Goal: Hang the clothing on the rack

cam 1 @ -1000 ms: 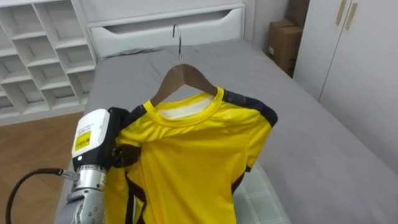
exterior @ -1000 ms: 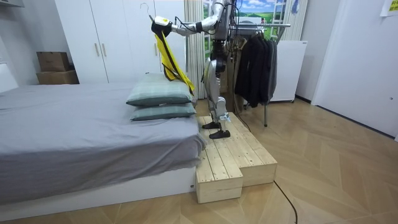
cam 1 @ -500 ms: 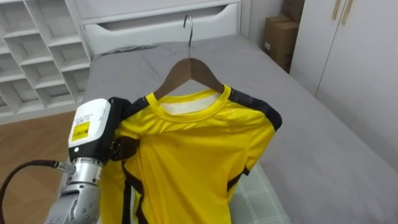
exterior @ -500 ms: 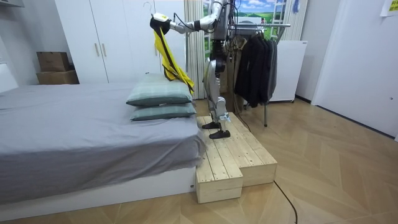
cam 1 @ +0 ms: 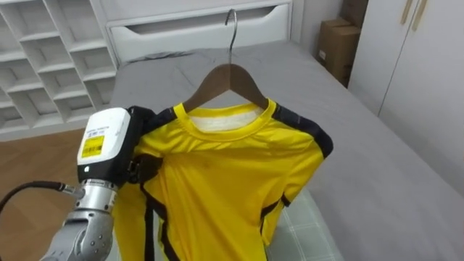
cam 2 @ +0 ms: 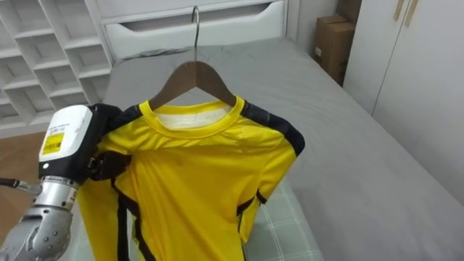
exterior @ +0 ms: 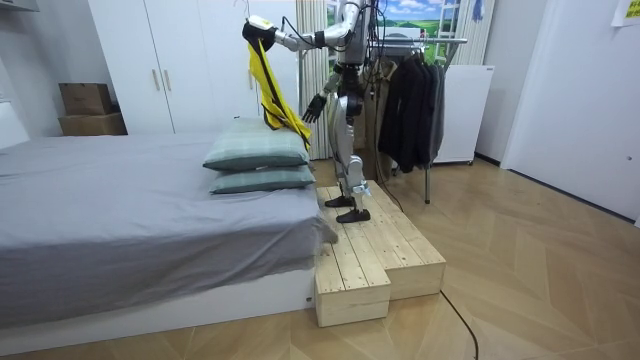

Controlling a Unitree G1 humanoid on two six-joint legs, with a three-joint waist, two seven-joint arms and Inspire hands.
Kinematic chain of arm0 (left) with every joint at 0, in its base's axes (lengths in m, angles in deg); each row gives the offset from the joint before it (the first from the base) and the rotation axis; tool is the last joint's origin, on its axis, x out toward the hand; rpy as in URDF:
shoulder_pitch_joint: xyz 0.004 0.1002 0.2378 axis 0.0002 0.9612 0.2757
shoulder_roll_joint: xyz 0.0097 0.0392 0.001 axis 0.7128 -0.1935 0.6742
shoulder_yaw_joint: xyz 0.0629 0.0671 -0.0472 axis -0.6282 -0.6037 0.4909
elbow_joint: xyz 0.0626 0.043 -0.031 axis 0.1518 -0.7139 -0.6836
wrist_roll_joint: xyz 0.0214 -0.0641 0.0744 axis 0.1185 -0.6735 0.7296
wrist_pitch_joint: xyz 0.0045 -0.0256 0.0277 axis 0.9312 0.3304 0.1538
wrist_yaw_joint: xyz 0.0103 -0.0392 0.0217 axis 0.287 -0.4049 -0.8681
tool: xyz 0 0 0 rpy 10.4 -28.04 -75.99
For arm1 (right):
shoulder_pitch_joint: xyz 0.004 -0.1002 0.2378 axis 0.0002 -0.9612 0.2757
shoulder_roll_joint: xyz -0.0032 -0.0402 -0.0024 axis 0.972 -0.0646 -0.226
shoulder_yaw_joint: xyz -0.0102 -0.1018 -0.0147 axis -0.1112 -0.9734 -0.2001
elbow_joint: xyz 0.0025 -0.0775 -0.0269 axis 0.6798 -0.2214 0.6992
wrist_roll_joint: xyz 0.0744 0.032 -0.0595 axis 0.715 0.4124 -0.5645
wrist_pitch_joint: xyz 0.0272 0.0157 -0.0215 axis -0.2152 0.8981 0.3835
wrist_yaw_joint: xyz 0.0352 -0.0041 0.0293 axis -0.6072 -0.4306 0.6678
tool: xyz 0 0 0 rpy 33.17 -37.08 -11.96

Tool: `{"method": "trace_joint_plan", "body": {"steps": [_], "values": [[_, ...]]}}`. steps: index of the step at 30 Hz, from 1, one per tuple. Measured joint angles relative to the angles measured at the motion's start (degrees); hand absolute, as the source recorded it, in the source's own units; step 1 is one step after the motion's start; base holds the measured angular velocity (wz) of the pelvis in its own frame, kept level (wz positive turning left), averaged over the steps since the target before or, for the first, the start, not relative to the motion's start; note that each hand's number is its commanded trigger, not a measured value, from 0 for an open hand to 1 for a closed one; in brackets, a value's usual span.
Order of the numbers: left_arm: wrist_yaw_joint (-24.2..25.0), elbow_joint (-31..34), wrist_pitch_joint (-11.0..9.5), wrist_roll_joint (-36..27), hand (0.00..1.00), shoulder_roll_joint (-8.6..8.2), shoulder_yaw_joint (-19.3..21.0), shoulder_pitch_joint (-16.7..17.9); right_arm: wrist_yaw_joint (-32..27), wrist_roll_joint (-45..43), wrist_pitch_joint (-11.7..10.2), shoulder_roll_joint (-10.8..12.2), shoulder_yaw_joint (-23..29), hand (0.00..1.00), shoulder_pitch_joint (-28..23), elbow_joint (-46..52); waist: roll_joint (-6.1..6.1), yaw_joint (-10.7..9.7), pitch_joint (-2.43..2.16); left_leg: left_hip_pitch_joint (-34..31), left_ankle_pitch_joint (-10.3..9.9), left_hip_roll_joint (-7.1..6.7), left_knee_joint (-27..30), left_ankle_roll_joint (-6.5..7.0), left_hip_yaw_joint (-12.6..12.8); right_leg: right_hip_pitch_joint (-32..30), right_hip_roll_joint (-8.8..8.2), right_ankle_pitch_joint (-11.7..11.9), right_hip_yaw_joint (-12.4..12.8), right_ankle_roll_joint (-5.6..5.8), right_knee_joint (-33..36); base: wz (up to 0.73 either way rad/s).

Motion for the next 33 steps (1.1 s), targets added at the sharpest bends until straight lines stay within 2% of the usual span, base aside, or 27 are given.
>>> {"method": "trace_joint_plan", "body": {"steps": [2, 5, 12, 17, 21, 26, 33], "values": [[0.0, 0.0, 0.0, -0.7, 1.0, 0.0, 0.0, 0.0, -1.1, -0.9, 0.0, -0.3, -0.4, 0.0, 0.0, 3.9, -0.53, 0.4, -0.08, 0.0, 0.0, 0.03, 0.2, -0.01, -0.1, 0.1, -0.04, 0.0, 0.0, -0.01, 0.1, 0.03], [0.0, 0.0, 0.0, -0.6, 1.0, 0.0, 0.0, 0.0, -2.1, -4.1, 0.0, -0.7, -0.4, 0.0, 0.1, 10.3, -1.23, 1.5, -0.43, 0.1, 0.0, 0.04, 0.4, -0.01, -0.1, 0.1, -0.06, 0.0, 0.1, -0.02, 0.3, 0.0], [-0.1, 0.0, 0.6, 0.2, 1.0, 0.15, 0.0, 0.0, -5.3, -13.1, -0.4, -1.2, -0.4, 0.0, 0.2, 26.7, -1.92, 1.9, -0.48, 0.2, 0.0, 0.01, 0.4, -0.01, -0.2, 0.5, -0.06, 0.0, 0.0, 0.01, 0.2, 0.01], [0.7, 2.4, 0.9, -0.2, 1.0, 0.12, 0.0, 0.1, -5.8, -14.2, -0.5, -1.2, -0.4, 0.0, 0.2, 31.0, -2.3, 2.2, -0.44, 0.0, 0.0, 0.06, 0.2, -0.02, -0.3, 0.4, 0.01, 0.0, 0.0, 0.01, 0.0, 0.0], [1.1, 6.4, 1.0, -2.1, 1.0, -0.66, 0.0, 0.4, -6.1, -13.6, -0.5, -1.2, -0.6, 0.0, 0.2, 35.8, -2.75, 2.3, -0.56, -0.4, 0.0, 0.06, 0.1, -0.03, -0.3, 0.0, -0.01, 0.0, 0.1, -0.01, 0.0, 0.0], [2.4, 6.6, 1.2, -2.0, 1.0, -1.05, 0.0, 0.4, -5.7, -13.4, -0.5, -1.2, -0.8, 0.0, 1.2, 36.7, -3.21, 2.5, -0.6, -0.3, 0.0, 0.08, 0.2, -0.02, -0.3, 0.1, -0.19, 0.0, 0.1, -0.01, -0.1, 0.0], [4.4, 6.6, 1.8, -2.0, 1.0, -1.38, 0.0, 0.4, -5.3, -13.5, -0.5, -1.2, -0.8, 0.0, 2.0, 36.7, -3.24, 3.3, -0.58, -0.3, 0.0, 0.05, 0.2, -0.02, -0.5, 0.3, -0.36, 0.0, 0.0, -0.01, -0.1, 0.01]]}}
